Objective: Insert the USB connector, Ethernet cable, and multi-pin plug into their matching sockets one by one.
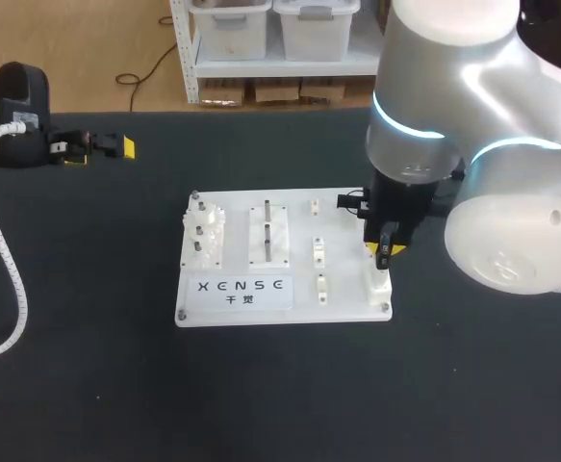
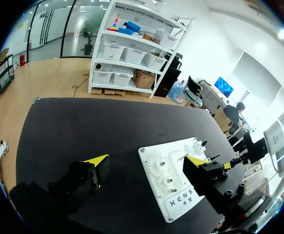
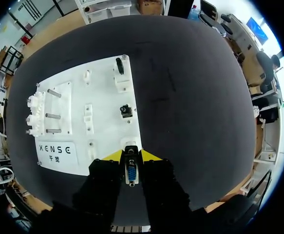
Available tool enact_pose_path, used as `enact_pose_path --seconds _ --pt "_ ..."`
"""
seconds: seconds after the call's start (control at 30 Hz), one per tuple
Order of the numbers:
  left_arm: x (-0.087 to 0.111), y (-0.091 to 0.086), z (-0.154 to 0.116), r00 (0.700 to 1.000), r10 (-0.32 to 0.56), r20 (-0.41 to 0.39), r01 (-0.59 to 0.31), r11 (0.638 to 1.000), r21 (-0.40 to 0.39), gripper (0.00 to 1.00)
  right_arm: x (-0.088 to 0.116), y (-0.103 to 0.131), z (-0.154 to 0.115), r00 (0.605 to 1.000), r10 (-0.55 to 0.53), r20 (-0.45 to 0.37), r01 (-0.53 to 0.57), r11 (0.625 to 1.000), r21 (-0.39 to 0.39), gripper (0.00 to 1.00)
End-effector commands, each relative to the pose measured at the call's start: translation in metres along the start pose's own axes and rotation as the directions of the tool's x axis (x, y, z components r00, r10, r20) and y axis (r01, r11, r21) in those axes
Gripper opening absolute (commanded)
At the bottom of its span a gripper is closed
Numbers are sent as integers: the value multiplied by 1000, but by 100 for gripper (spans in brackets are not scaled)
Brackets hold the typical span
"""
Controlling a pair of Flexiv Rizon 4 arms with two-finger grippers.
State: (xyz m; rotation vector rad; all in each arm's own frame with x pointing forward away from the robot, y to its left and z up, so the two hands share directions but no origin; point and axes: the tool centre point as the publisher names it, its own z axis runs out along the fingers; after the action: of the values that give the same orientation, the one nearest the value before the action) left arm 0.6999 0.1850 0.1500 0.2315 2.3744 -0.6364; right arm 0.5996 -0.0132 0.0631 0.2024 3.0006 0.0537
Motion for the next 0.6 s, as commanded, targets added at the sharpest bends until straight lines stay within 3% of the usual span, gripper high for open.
enact_pose_path --seconds 0.03,0.6 --pt "0 0 0 1000 0 0 0 1000 0 100 1 0 2 1000 1 1 -1 1000 1 0" --pt "0 0 0 1000 0 0 0 1000 0 100 1 -1 2 1000 5 1 -5 1000 -4 0"
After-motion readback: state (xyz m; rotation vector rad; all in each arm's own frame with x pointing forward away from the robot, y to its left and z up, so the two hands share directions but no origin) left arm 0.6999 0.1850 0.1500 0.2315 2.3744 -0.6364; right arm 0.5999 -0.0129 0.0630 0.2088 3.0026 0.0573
